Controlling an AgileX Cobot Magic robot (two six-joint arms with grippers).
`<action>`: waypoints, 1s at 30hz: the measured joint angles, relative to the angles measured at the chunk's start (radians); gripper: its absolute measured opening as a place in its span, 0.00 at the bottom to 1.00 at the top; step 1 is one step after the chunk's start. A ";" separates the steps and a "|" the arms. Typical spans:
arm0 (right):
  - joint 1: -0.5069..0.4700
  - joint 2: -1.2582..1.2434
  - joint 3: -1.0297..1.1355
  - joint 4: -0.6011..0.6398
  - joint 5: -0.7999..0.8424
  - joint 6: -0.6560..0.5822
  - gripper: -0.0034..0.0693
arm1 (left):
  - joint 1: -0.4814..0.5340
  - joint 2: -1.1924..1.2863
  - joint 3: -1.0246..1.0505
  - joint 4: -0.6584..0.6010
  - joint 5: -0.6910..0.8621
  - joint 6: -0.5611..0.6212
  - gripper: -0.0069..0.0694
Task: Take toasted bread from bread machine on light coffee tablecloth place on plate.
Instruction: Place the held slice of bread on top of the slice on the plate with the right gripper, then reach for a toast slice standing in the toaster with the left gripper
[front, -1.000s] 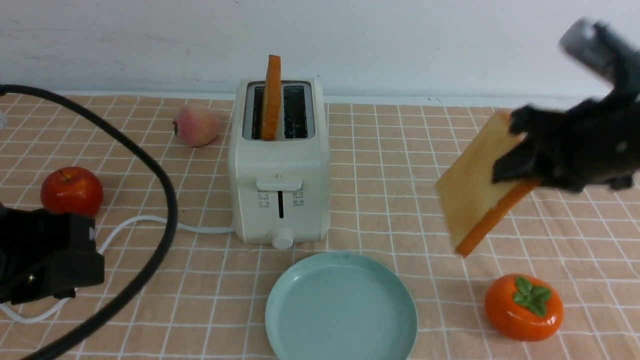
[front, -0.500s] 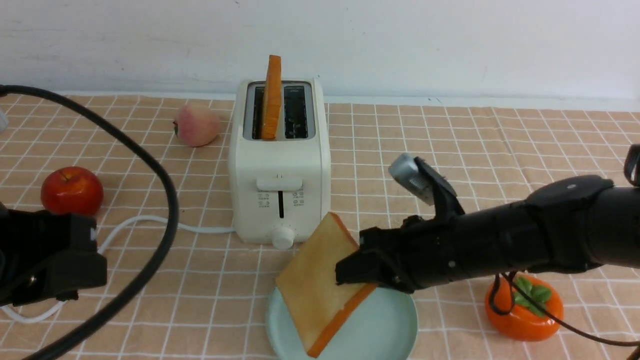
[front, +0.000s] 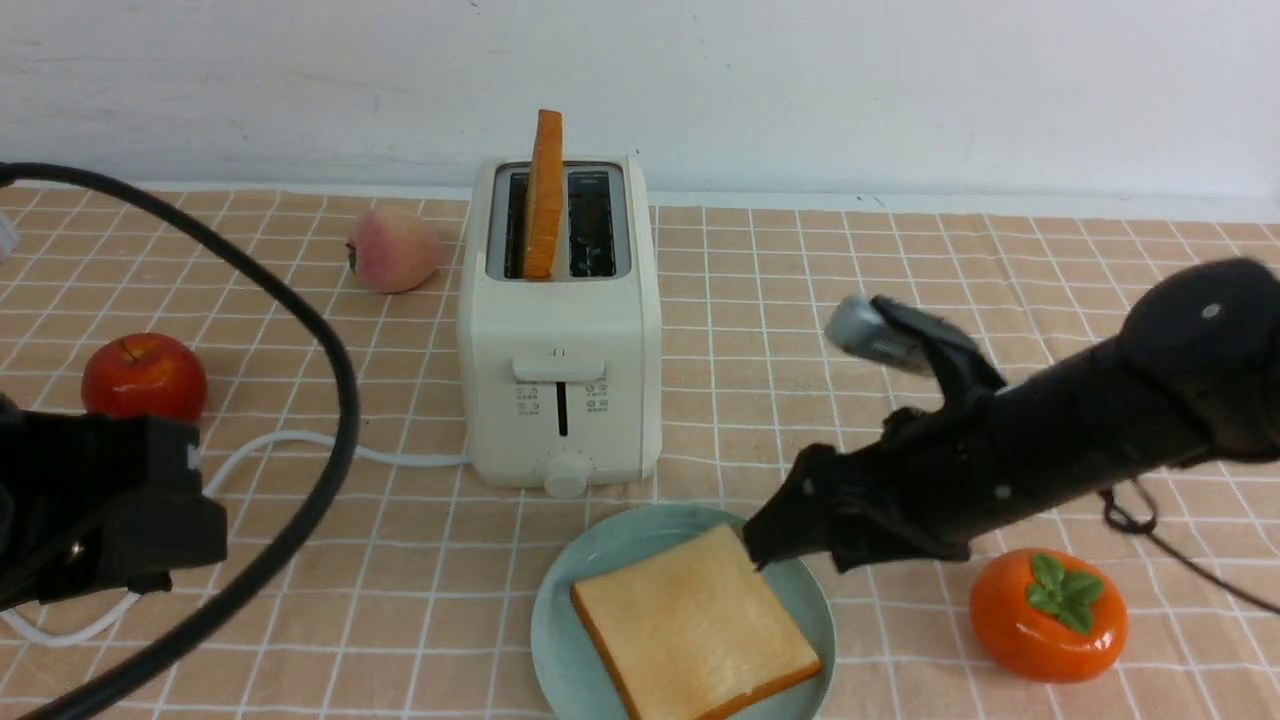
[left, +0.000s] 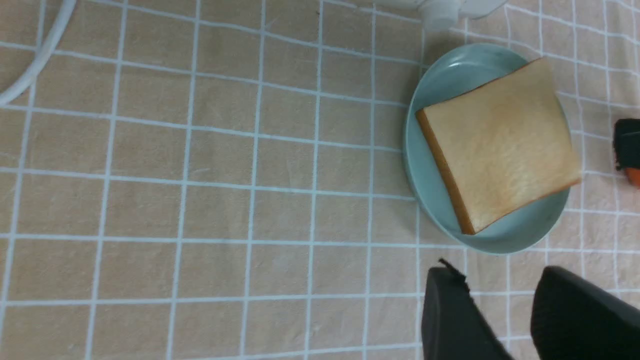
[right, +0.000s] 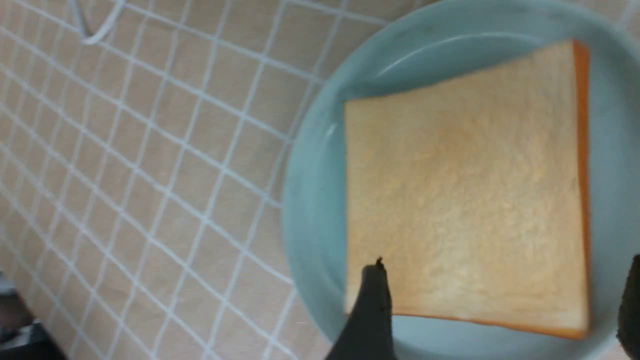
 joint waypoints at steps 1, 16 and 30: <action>-0.008 -0.020 -0.025 -0.069 0.015 0.035 0.89 | 0.000 0.000 0.000 -0.019 -0.017 0.000 0.40; 0.033 -0.403 -0.246 -0.525 0.202 0.426 0.80 | -0.091 0.434 -0.406 -0.227 -0.225 0.298 0.55; 0.033 -0.427 -0.246 -0.533 0.244 0.429 0.80 | -0.288 1.005 -1.060 0.553 0.041 -0.281 0.68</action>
